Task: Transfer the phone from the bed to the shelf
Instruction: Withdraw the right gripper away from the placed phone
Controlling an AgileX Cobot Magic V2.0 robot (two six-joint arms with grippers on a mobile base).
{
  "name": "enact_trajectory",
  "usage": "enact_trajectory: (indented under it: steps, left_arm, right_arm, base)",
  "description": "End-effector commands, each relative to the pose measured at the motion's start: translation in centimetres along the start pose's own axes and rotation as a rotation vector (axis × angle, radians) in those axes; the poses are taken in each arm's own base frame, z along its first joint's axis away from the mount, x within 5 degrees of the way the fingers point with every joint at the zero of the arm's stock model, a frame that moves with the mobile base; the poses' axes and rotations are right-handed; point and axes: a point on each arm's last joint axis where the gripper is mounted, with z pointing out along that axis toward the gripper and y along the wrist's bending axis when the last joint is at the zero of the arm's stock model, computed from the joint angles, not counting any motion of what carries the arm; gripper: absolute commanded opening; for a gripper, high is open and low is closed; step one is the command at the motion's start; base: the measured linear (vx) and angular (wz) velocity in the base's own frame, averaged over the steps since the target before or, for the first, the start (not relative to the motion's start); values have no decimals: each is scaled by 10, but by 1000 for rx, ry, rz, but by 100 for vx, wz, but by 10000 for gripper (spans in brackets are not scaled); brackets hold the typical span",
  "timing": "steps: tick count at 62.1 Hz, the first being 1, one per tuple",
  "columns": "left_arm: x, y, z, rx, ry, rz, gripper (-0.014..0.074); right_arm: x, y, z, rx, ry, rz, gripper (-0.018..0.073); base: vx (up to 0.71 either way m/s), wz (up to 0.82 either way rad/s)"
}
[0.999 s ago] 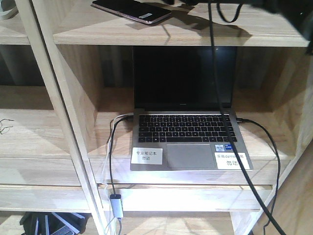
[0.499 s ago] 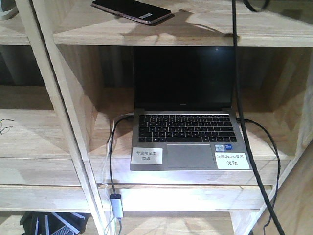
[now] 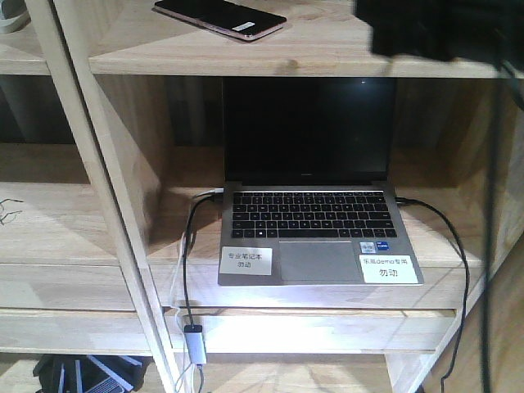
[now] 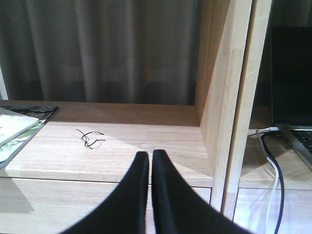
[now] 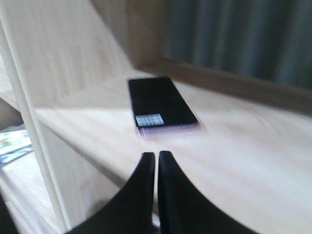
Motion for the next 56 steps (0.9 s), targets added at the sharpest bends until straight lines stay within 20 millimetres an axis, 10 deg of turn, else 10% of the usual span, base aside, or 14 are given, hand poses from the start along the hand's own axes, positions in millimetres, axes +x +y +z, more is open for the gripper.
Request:
enact_trajectory:
  steps: [1, 33, 56]
  left_arm:
    - [-14, 2, -3, -10, -107, -14, 1]
    - [-14, 2, -3, -10, -107, -14, 1]
    - [-14, 2, -3, -10, -107, -14, 1]
  right_arm:
    - [1, 4, -33, 96, -93, 6, -6]
    - [113, 41, -133, 200, -130, 4, -6]
    - [132, 50, -153, 202, -177, -9, -6]
  base:
    - [0, 0]
    - [0, 0]
    - [0, 0]
